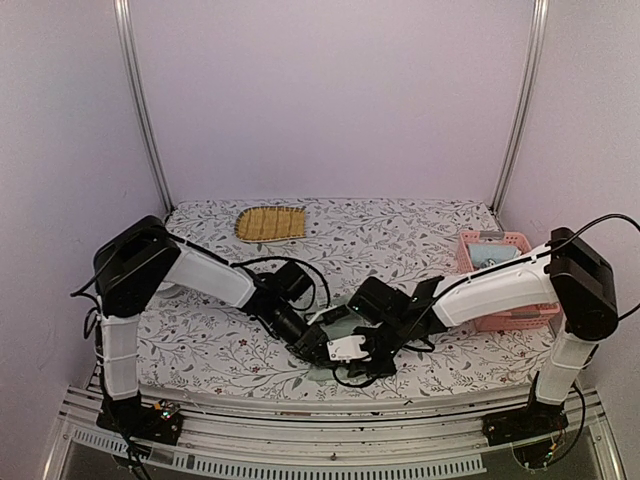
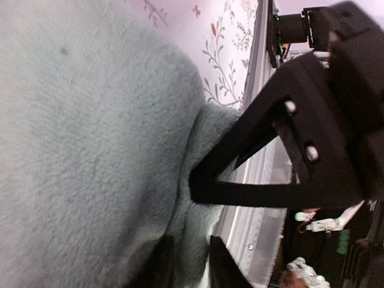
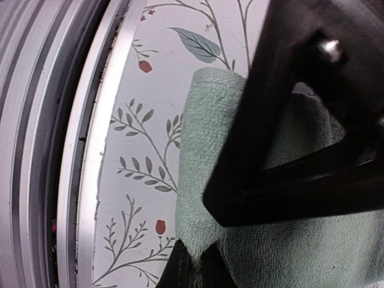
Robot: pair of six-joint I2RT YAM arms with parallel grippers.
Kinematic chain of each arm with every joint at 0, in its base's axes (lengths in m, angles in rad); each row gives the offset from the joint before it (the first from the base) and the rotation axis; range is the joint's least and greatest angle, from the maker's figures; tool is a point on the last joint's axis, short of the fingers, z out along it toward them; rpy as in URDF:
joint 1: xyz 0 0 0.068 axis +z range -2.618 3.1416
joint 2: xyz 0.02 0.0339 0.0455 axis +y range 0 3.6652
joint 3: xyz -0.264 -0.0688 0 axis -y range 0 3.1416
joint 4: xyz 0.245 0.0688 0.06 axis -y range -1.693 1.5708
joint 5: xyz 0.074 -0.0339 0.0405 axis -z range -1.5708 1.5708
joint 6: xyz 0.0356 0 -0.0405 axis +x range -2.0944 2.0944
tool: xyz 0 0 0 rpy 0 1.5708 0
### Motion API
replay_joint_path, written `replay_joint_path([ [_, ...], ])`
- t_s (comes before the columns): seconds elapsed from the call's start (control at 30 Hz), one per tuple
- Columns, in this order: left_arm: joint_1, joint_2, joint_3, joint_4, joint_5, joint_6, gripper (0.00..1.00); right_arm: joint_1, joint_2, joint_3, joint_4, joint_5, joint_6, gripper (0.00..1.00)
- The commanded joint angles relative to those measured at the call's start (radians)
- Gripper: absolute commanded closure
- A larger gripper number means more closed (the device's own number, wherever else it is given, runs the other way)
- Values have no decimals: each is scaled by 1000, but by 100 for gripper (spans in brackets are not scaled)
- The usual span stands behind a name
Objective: Roll the towels
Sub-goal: Roll the towel at the center of the board.
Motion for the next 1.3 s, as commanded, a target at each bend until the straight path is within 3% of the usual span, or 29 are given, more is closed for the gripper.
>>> replay_joint_path([
  [0.0, 44, -206, -158, 143, -289, -50, 66, -30, 47, 30, -172, -213, 1, 97],
  [0.2, -7, -515, -510, 488, -640, -132, 59, -152, 172, 170, -356, -464, -4, 97],
  [0.37, -224, -690, -677, 636, -1004, 11, 55, -259, 351, 341, -530, -628, -25, 97],
  [0.43, -294, -712, -697, 669, -1075, 91, 55, -296, 435, 420, -619, -674, -49, 97],
  [0.57, -400, -663, -636, 643, -1101, 294, 56, -342, 565, 530, -727, -710, -84, 97],
  [0.8, -427, -438, -409, 450, -1134, 499, 60, -347, 620, 557, -742, -685, -82, 97],
  [1.07, -426, -298, -309, 370, -1149, 595, 59, -347, 619, 554, -737, -679, -83, 96],
  [1.27, -427, -251, -309, 365, -1242, 615, 61, -347, 614, 548, -739, -681, -84, 96],
])
